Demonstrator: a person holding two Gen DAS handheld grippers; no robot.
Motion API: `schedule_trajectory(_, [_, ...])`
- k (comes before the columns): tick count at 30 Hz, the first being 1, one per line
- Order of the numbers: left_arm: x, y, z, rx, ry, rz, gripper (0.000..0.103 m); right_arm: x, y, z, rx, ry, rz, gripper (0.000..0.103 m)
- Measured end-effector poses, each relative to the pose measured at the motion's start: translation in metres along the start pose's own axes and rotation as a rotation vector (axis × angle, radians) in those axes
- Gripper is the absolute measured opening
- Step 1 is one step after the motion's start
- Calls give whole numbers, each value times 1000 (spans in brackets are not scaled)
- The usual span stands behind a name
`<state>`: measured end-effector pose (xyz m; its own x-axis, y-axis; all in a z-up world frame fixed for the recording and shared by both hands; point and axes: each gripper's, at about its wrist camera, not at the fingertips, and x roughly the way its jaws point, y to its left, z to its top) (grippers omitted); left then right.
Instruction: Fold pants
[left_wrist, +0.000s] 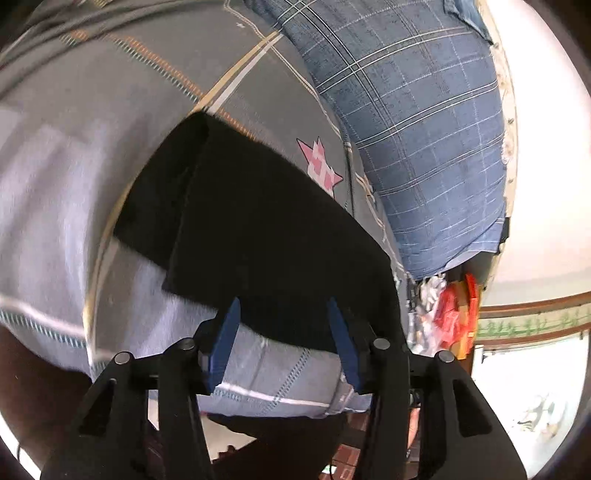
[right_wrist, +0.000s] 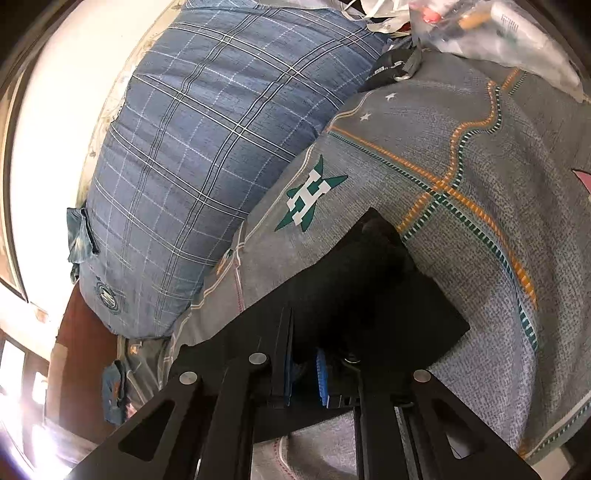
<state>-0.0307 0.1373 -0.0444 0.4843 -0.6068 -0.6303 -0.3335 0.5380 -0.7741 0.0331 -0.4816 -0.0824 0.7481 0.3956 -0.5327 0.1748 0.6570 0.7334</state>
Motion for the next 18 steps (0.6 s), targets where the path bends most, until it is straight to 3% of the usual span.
schedule_trajectory(3, [1, 7, -7, -26, -8, 12, 66, 1, 1, 2, -1, 2, -5, 13])
schedule_trajectory(6, [13, 14, -16, -64, 47, 13, 66, 1, 0, 3, 12, 7, -2, 13])
schedule_trajectory(9, [14, 16, -8, -80, 21, 31, 66, 1, -2, 2, 9, 10, -3, 13])
schedule_trajectory(13, [7, 8, 3, -100, -6, -40, 65, -1, -3, 1, 11, 10, 3, 13])
schedule_trajectory(18, [7, 0, 11, -89, -9, -33, 65, 0, -3, 1, 14, 13, 6, 13])
